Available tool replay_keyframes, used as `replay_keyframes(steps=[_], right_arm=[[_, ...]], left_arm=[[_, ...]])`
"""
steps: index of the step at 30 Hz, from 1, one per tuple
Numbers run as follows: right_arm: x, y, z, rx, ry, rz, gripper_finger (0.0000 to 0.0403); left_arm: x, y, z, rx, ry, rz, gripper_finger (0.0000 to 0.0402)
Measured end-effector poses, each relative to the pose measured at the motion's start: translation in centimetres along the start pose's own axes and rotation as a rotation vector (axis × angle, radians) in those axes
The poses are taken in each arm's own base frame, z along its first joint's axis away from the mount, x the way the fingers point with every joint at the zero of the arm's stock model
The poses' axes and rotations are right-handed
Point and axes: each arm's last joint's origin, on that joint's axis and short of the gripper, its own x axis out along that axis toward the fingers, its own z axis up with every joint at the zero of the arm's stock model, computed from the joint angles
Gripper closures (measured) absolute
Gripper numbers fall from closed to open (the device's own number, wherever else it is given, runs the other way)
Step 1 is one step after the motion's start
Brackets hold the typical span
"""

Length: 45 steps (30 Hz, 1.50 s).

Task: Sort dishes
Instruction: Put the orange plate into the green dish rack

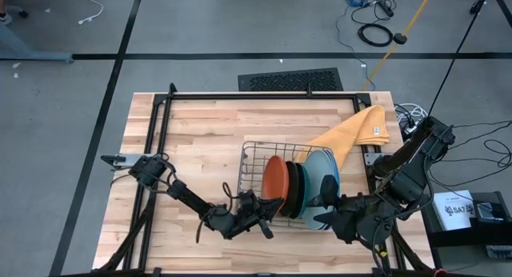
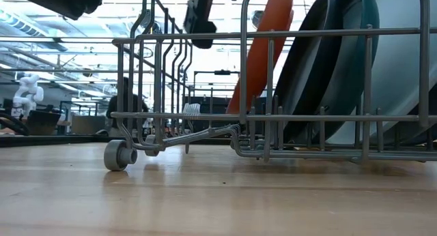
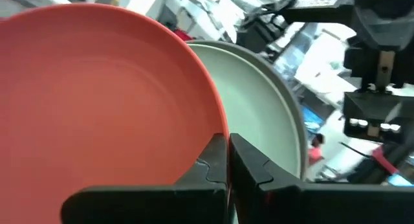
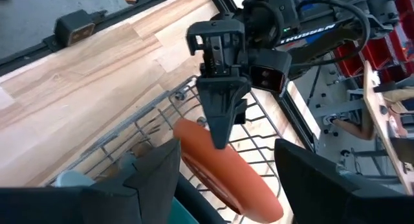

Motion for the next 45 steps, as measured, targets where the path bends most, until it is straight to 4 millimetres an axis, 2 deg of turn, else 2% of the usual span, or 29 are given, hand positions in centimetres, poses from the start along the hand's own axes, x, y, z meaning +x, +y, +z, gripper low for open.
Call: replay_keyframes(steps=[11,21,27,32,42,45], right_arm=[[0.0,0.0,0.0,0.000,0.003,-0.006,0.0158],[0.0,0.0,0.0,0.001,0.003,-0.005,0.0158],[0.0,0.0,0.0,0.003,0.003,-0.005,0.0158],[0.0,0.0,0.0,0.006,0.001,-0.004,0.0158],[-0.4,0.6,0.2,-0.008,-0.014,0.006,0.0158],[-0.5,0.6,0.3,-0.003,-0.012,-0.005,0.0158]], left_arm=[[0.8,0.0,0.4,-0.043,0.021,-0.134,0.0401],[0.9,0.4,0.0,-0.007,0.044,-0.096,0.0401],[0.9,-0.2,1.1,-0.051,-0.025,-0.177,0.0401],[0.8,-0.3,1.3,-0.048,-0.035,-0.194,0.0401],[0.2,2.1,-2.1,-0.125,-0.032,-0.167,0.0401],[0.1,2.3,-2.4,-0.125,-0.034,-0.148,0.0401]])
